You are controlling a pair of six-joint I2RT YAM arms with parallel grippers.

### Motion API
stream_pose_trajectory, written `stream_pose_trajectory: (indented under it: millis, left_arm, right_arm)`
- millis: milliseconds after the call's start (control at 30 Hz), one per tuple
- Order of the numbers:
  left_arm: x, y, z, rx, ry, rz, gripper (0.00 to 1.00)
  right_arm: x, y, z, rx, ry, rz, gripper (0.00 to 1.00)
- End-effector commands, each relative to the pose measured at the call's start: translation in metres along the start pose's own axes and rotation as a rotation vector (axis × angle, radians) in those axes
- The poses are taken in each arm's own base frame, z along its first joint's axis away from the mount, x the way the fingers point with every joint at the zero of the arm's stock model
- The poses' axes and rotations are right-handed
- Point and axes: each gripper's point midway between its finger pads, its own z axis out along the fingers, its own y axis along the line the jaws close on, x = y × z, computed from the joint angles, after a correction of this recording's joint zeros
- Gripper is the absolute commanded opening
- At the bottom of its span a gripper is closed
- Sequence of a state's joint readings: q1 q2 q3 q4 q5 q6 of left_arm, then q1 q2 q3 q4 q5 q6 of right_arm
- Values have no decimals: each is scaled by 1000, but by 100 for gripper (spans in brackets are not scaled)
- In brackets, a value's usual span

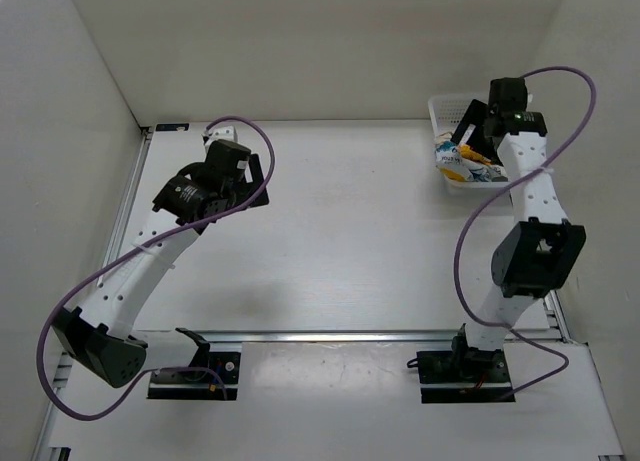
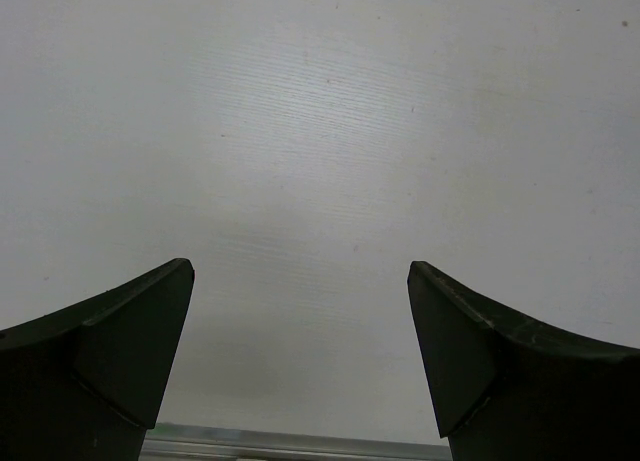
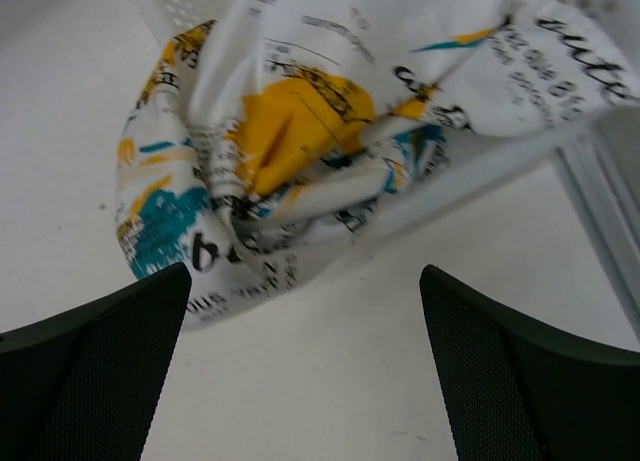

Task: Fold and stack the shorts
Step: Grab the shorts from the pile, then move the shorts to the center of the board

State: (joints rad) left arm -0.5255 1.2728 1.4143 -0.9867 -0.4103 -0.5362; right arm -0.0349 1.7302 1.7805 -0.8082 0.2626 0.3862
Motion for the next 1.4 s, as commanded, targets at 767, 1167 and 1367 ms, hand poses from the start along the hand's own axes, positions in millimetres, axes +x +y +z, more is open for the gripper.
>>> stream_pose_trajectory:
  millis: [767,1167,1367]
  left_arm:
    - [-29,54,-16,-195,26,-125,100]
    - [-60,130,-42,-195,-42,-377,100]
    - [-12,87,4,32,178,-228,98]
  right_arm:
    - [-86,190,-312,-1175,-424,-113,0]
    - [114,206,-245,-1122,-89,-299,39]
    - [191,158,-132,-897,246,-208,86]
